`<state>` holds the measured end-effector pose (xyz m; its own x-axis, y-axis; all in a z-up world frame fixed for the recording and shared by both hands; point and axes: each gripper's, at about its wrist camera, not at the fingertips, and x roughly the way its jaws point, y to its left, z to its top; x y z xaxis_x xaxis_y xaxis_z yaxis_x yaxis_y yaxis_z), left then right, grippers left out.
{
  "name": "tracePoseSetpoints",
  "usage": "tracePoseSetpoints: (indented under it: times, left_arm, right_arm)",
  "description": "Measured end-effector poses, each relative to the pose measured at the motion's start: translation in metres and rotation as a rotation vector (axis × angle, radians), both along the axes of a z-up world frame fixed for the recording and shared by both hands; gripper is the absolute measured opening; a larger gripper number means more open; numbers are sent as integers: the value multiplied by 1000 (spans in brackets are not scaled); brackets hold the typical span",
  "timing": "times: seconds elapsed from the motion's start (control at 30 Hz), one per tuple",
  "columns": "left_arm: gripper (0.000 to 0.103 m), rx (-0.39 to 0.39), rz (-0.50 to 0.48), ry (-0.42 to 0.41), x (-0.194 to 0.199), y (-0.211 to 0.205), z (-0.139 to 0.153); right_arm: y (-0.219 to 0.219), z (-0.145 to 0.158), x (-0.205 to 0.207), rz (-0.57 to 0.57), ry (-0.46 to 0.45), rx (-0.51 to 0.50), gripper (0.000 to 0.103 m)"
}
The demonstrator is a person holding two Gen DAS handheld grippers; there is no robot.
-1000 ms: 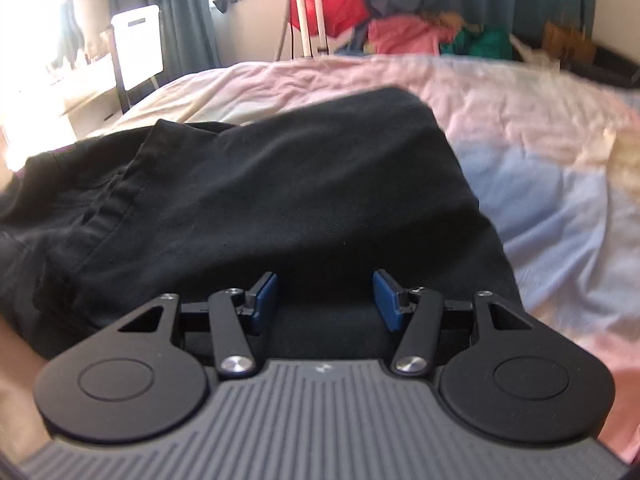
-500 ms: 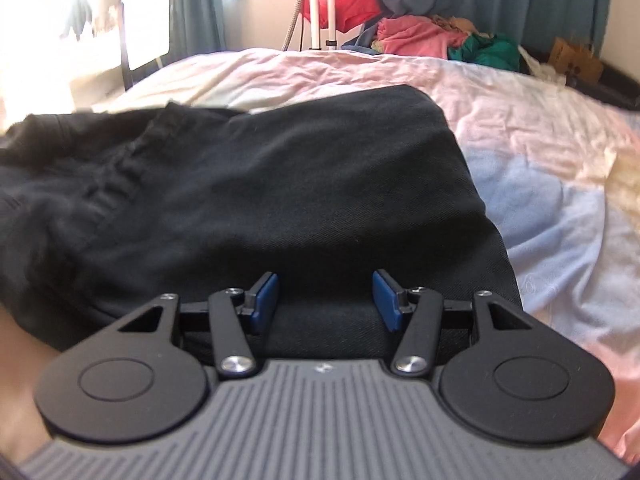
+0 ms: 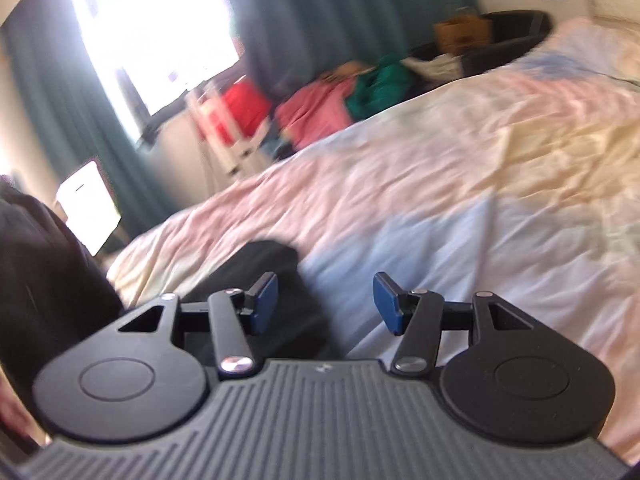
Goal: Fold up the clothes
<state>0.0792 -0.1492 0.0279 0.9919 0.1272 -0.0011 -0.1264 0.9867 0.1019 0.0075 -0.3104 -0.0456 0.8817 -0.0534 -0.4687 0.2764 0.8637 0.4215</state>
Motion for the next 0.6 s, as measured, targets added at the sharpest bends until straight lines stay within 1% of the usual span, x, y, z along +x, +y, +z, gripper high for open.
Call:
tracePoseSetpoints:
  times: [0.07, 0.1, 0.17, 0.23, 0.3, 0.33, 0.37, 0.43, 0.47, 0.5, 0.53, 0.57, 0.6]
  left_arm:
    - [6, 72, -51, 15, 1, -49, -23]
    - [7, 119, -79, 42, 4, -68, -40]
    - [7, 230, -136, 116, 19, -96, -80]
    - [8, 324, -197, 221, 28, -120, -117]
    - [12, 360, -243, 340, 41, -128, -144]
    - [14, 374, -257, 365, 46, -125, -153]
    - [19, 396, -268, 356, 47, -123, -157]
    - [25, 453, -300, 349, 47, -123, -159]
    - [37, 475, -318, 356, 47, -123, -158]
    - [55, 496, -340, 367, 47, -122, -156]
    - [66, 513, -359, 370, 42, -113, -155]
    - [82, 522, -377, 370, 34, -100, -154]
    - [83, 525, -396, 371, 30, -93, -151]
  right_arm:
    - [-24, 1, -4, -53, -24, 45, 58]
    - [-34, 0, -6, -72, -37, 79, 58]
    - [-53, -3, -8, -97, -60, 152, 58]
    - [-64, -8, -7, -99, -65, 209, 58]
    - [-70, -16, -4, -91, -58, 257, 58]
    - [-69, -20, -1, -79, -50, 274, 58]
    - [-68, -25, 3, -64, -43, 296, 58]
    - [-65, -33, 9, -17, -34, 373, 58]
    - [-64, -37, 13, 7, -30, 411, 58]
    - [-62, -40, 16, 30, -27, 447, 58]
    - [-59, -41, 17, 53, -33, 469, 58]
    - [-56, -41, 18, 75, -38, 489, 58]
    - [-54, -41, 19, 91, -41, 498, 58]
